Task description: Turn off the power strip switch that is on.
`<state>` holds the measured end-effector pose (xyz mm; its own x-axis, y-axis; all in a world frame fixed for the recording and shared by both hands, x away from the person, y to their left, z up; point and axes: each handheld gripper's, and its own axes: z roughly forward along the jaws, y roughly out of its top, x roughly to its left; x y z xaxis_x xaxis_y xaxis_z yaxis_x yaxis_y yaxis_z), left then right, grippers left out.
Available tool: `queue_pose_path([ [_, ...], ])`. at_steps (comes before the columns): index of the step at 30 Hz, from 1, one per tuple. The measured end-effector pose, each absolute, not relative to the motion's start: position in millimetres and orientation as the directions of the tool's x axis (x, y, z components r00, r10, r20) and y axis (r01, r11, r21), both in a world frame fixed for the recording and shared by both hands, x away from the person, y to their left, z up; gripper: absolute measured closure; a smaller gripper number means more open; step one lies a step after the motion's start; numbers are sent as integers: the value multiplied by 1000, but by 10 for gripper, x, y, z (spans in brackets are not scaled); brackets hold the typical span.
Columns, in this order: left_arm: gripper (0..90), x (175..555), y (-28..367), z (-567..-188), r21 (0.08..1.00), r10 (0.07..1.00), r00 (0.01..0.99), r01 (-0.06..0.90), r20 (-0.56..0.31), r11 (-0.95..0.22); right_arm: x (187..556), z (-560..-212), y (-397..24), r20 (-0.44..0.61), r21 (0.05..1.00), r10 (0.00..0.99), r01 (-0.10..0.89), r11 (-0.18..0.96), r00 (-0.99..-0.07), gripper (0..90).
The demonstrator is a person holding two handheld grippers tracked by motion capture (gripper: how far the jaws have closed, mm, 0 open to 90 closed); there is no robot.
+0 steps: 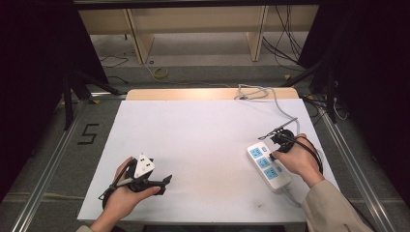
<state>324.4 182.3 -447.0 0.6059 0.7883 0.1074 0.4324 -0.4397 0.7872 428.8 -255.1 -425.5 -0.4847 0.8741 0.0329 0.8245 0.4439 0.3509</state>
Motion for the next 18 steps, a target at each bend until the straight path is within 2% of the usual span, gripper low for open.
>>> queue_pose_path([
  [13,156,3244,1826,-4469,787,788,606,431,110,-441,4285,-4247,-2560,31,371,875,818,439,-484,900],
  [18,155,3244,1827,-4467,786,787,607,432,109,-442,4266,-4223,-2568,31,410,871,801,437,-491,900],
])
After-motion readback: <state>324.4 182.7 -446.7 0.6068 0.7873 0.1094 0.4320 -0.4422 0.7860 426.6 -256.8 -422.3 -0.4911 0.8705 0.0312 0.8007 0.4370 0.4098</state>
